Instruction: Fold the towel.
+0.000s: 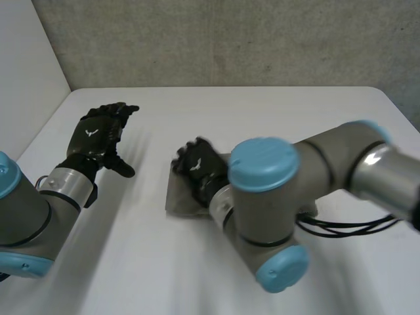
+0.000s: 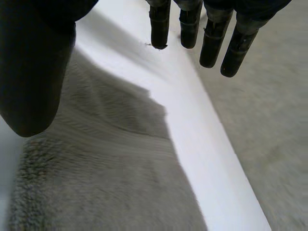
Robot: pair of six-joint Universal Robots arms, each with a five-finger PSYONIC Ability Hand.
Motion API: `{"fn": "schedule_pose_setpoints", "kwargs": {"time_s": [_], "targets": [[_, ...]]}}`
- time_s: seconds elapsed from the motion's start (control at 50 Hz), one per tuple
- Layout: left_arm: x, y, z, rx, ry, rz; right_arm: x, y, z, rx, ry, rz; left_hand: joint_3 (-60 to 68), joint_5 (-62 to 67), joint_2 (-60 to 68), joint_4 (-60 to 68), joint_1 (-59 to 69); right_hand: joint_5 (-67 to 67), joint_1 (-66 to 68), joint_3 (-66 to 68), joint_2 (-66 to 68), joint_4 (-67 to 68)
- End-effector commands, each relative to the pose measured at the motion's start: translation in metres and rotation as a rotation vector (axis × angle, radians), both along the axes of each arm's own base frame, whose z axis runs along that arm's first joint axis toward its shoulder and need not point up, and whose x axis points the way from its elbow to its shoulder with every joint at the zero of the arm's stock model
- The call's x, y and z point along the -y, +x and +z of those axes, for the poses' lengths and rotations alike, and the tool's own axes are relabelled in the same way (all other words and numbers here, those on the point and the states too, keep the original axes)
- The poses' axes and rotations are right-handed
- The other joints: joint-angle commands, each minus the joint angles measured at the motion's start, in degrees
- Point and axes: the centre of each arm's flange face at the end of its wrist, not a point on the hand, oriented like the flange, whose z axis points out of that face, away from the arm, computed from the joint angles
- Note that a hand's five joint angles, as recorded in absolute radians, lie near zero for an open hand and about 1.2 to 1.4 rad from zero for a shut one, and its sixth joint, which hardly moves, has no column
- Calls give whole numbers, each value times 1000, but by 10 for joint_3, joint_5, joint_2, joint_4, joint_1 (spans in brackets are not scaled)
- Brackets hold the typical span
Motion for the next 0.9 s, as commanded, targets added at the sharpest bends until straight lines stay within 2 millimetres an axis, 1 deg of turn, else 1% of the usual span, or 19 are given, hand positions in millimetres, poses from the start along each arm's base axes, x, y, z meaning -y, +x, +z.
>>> {"fn": "schedule_pose_setpoints", "kwargs": {"time_s": [0.02,0.04,0.08,0.1,0.14,0.2,0.24,0.26,0.3,0.32,0.36,0.42,0.54,0.58,0.64,0.68,0.8,0.86,0.9], "targets": [[-10,-20,9,-12,-29,-63,21,-60,47,254,127,-144,9,-9,8,9,6,-39,-37,-47,-48,-58],[-10,-20,9,-12,-29,-64,21,-60,47,255,127,-144,9,-9,8,9,6,-39,-37,-47,-48,-58],[-14,-31,14,-19,-46,-97,30,-87,42,257,172,-203,9,-9,8,9,6,-39,-37,-47,-48,-58],[-14,-31,14,-19,-46,-97,30,-87,41,257,172,-203,9,-9,8,9,6,-39,-37,-47,-48,-58],[-18,-43,13,-20,-43,-126,39,-115,22,218,225,-276,9,-9,8,9,6,-39,-37,-47,-48,-58],[-20,-52,10,-18,-31,-150,44,-128,11,198,252,-310,12,-6,12,12,9,-39,-37,-47,-48,-58],[-21,-55,8,-15,-24,-159,53,-147,-8,186,299,-343,14,-4,13,14,11,-15,-13,-24,-24,-34],[-21,-55,8,-15,-24,-159,53,-147,-8,186,299,-343,14,-4,14,14,11,-14,-12,-23,-23,-33],[-23,-59,6,-14,-20,-168,59,-158,-26,188,334,-349,14,-4,14,14,11,61,63,52,52,42],[-23,-59,6,-14,-20,-168,59,-158,-26,188,334,-349,14,-4,14,14,11,61,64,53,52,42],[-26,-63,8,-18,-24,-183,67,-164,-44,204,370,-350,14,-4,14,14,11,142,144,133,133,123],[-30,-66,9,-18,-26,-194,73,-166,-52,220,380,-338,14,-4,14,14,11,216,218,207,207,197],[-33,-65,8,-17,-21,-196,83,-169,-56,246,369,-351,14,-4,14,14,11,381,383,372,372,362],[-34,-65,7,-15,-17,-196,85,-171,-56,247,356,-366,14,-4,14,14,11,505,507,496,496,486],[-34,-64,6,-15,-16,-194,86,-172,-56,242,350,-381,12,-6,12,12,9,544,546,535,535,525],[-34,-64,5,-14,-13,-194,89,-179,-53,231,324,-427,12,-6,12,12,9,661,663,652,652,642],[-33,-63,8,-16,-20,-190,92,-186,-46,172,253,-474,12,-6,12,12,9,661,663,653,652,642],[-33,-62,10,-18,-24,-188,90,-184,-38,75,160,-455,12,-6,12,12,9,661,663,653,652,642],[-33,-62,22,-30,-57,-188,94,-182,-28,-46,28,-419,9,-9,8,9,6,661,663,653,652,642]]}}
